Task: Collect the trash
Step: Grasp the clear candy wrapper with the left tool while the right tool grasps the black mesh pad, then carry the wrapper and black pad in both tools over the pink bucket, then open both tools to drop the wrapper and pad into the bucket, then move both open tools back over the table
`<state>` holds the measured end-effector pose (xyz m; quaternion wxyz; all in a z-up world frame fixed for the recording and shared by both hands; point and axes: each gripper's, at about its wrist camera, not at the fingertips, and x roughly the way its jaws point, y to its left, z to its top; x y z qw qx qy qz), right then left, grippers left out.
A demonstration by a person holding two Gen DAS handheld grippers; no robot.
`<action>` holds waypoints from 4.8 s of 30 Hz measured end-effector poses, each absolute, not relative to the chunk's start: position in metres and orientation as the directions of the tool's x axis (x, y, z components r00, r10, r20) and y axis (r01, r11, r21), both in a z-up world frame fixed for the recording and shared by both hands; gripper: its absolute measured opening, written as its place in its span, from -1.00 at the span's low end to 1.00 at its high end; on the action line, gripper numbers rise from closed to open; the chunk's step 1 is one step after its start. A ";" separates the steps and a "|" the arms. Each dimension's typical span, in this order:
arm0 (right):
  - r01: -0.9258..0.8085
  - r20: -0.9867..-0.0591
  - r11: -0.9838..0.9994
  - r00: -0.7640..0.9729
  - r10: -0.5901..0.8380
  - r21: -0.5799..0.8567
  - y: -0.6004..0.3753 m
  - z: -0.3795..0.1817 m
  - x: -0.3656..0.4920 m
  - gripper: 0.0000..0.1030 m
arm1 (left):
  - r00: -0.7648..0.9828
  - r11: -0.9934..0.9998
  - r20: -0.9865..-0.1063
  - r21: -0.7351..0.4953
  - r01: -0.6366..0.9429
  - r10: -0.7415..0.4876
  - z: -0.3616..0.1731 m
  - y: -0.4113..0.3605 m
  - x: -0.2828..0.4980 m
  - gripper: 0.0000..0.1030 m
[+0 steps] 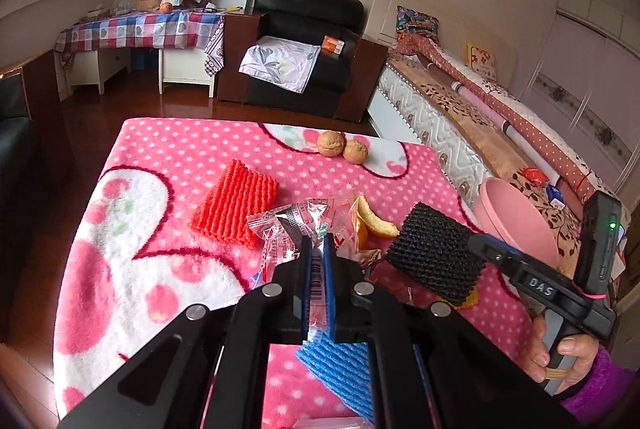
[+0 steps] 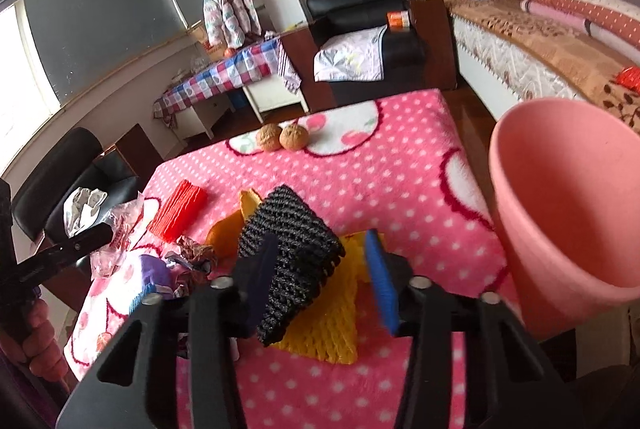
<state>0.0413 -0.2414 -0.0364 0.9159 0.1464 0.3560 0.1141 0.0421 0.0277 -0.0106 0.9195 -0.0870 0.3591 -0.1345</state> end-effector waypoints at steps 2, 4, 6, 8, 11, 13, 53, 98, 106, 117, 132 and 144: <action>-0.106 -0.617 0.929 0.720 0.317 0.354 -0.241 -0.036 0.040 -0.64 | 0.707 0.949 -0.636 -0.261 0.179 -0.308 -0.010 0.028 0.041 -0.91; -0.105 -0.603 0.924 0.729 0.323 0.368 -0.243 -0.035 0.037 -0.77 | 0.709 0.948 -0.634 -0.262 0.178 -0.309 -0.008 0.027 0.040 -0.91; -0.109 -0.584 0.919 0.742 0.329 0.380 -0.246 -0.031 0.033 -0.80 | 0.711 0.948 -0.631 -0.261 0.181 -0.309 -0.007 0.025 0.039 -0.91; -0.117 -0.559 0.909 0.755 0.342 0.399 -0.250 -0.025 0.028 -0.81 | 0.715 0.948 -0.626 -0.259 0.186 -0.311 -0.004 0.022 0.038 -0.91; -0.124 -0.517 0.893 0.777 0.359 0.433 -0.260 -0.014 0.021 -0.81 | 0.720 0.946 -0.618 -0.258 0.196 -0.318 0.001 0.016 0.036 -0.91; -0.123 -0.493 0.887 0.794 0.357 0.445 -0.267 -0.006 0.017 -0.81 | 0.724 0.945 -0.610 -0.256 0.203 -0.321 0.006 0.009 0.034 -0.91; 0.315 -0.523 0.903 0.843 -0.124 0.293 -0.433 -0.028 -0.019 -0.81 | 0.457 0.745 -0.610 -0.380 0.548 -0.647 -0.011 -0.290 0.104 -0.90; 0.185 -0.525 0.911 0.850 0.039 0.368 -0.402 -0.030 -0.030 -0.21 | 0.614 0.859 -0.623 -0.205 0.470 -0.485 0.015 -0.215 0.062 -0.08; 0.107 -0.533 0.926 0.839 0.111 0.361 -0.378 -0.030 -0.028 -0.21 | 0.645 0.913 -0.666 -0.145 0.381 -0.374 0.002 -0.170 0.053 -0.01; 0.001 -0.565 0.939 0.799 0.206 0.343 -0.334 -0.032 -0.028 -0.22 | 0.649 0.954 -0.710 -0.114 0.276 -0.272 -0.012 -0.116 0.043 -0.01; -0.087 -0.557 0.938 0.784 0.273 0.336 -0.291 -0.019 -0.040 -0.22 | 0.735 0.973 -0.650 -0.028 0.227 -0.190 0.000 -0.064 0.011 -0.01; -0.096 -0.562 0.931 0.774 0.292 0.352 -0.279 -0.017 -0.044 -0.22 | 0.739 0.977 -0.654 -0.004 0.213 -0.164 -0.007 -0.015 -0.025 -0.01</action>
